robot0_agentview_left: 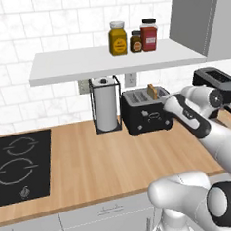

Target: Start the toaster. Once the lever pops up, take the bread to the plate on the dining counter.

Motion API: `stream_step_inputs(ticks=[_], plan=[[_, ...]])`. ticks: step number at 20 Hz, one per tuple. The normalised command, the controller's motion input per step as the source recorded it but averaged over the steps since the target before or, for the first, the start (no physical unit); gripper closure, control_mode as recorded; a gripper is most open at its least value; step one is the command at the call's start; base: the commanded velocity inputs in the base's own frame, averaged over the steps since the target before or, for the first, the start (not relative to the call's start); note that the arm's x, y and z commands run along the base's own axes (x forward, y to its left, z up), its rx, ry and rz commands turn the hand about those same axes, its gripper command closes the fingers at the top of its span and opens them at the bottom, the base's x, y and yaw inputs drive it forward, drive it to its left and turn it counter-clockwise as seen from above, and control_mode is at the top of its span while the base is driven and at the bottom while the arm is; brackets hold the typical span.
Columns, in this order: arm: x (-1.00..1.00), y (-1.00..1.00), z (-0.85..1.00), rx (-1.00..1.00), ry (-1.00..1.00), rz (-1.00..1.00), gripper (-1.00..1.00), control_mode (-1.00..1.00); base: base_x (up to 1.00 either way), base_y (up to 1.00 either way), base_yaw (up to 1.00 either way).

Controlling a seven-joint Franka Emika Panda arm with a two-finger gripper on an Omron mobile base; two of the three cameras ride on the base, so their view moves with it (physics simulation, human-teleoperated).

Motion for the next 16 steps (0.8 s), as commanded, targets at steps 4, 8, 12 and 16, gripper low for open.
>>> stream_step_inputs(ticks=[4, 8, 12, 16], plan=[[0.24, 0.06, 0.0, 0.0, -0.04, 0.0, -1.0, -1.0, 0.0, 0.0, 0.0], [0.28, 0.03, 0.0, 0.0, -0.01, 0.0, -1.0, -1.0, 0.0, 0.0, 0.0], [0.48, 0.01, 0.0, 0.0, 0.0, 0.0, -1.0, -1.0, 0.0, 0.0, 0.0], [0.5, 0.06, 0.0, 0.07, 0.0, -0.01, -1.0, -1.0, 0.0, 0.0, 0.0]])
